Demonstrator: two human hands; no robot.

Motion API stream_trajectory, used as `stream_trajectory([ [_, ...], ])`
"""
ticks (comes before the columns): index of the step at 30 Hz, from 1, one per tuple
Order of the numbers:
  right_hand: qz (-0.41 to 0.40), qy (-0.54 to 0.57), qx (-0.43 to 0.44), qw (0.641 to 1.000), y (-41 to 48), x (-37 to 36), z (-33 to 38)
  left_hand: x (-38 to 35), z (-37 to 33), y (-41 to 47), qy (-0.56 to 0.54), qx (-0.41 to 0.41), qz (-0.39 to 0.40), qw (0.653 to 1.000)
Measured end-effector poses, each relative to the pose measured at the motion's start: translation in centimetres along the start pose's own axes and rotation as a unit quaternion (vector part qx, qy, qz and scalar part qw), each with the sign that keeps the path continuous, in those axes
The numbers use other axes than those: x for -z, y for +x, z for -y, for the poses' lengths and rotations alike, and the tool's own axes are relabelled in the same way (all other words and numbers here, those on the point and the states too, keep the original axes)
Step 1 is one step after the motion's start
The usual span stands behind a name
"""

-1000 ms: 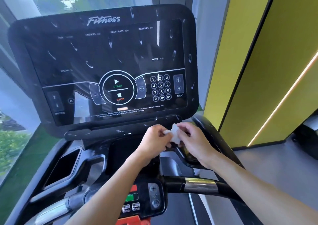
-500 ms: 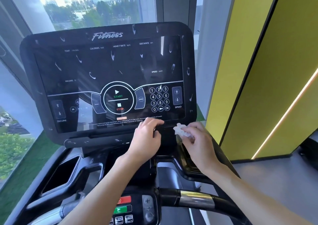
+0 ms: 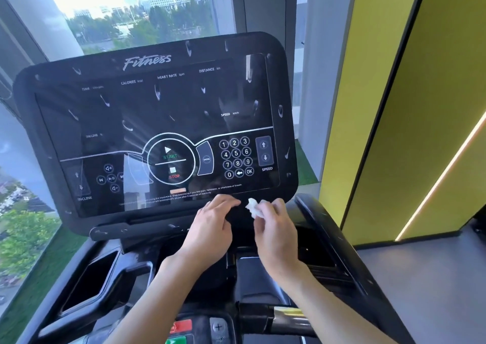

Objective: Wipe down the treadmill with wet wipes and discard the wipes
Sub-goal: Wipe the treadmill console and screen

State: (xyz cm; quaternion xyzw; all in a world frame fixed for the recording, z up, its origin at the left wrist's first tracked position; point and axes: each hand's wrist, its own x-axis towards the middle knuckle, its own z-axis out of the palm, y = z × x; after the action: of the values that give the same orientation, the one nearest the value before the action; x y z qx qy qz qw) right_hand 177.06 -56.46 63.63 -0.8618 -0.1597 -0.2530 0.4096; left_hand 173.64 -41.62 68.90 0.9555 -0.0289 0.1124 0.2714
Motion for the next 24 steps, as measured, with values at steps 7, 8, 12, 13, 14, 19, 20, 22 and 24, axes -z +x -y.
stream_trajectory([
  [7, -0.083, 0.012, -0.049, 0.995, -0.5, -0.7, 0.3, 1.0, 1.7, 0.9, -0.010, -0.076, 0.037, 0.996],
  [8, -0.065, -0.003, -0.041, 0.997, -0.8, -1.0, 1.0, 1.3, 2.0, 1.0, -0.015, -0.087, 0.046, 0.995],
  [12, -0.108, -0.042, -0.072, 0.991, -0.6, -1.2, 0.9, 2.4, 3.9, 1.1, -0.011, -0.127, 0.059, 0.990],
  [13, -0.140, -0.031, -0.108, 0.984, -0.4, -1.2, 1.0, 2.6, 4.4, 1.0, -0.007, -0.130, 0.054, 0.990],
  [14, -0.156, -0.024, -0.126, 0.979, -0.5, -1.5, 1.5, 2.9, 4.7, 0.9, -0.004, -0.131, 0.053, 0.990],
  [19, -0.110, -0.050, -0.112, 0.986, -0.9, -2.7, 3.1, 3.8, 5.4, 0.7, 0.002, -0.154, 0.091, 0.984],
  [20, -0.135, -0.044, -0.150, 0.978, -0.5, -2.3, 2.9, 4.0, 5.6, 0.7, -0.005, -0.156, 0.099, 0.983],
  [22, -0.172, -0.046, -0.201, 0.963, 0.1, -1.8, 3.2, 4.1, 5.9, 0.8, -0.016, -0.155, 0.108, 0.982],
  [24, -0.123, -0.071, -0.138, 0.980, -0.1, -2.6, 4.5, 4.0, 6.1, 0.9, -0.023, -0.152, 0.100, 0.983],
])
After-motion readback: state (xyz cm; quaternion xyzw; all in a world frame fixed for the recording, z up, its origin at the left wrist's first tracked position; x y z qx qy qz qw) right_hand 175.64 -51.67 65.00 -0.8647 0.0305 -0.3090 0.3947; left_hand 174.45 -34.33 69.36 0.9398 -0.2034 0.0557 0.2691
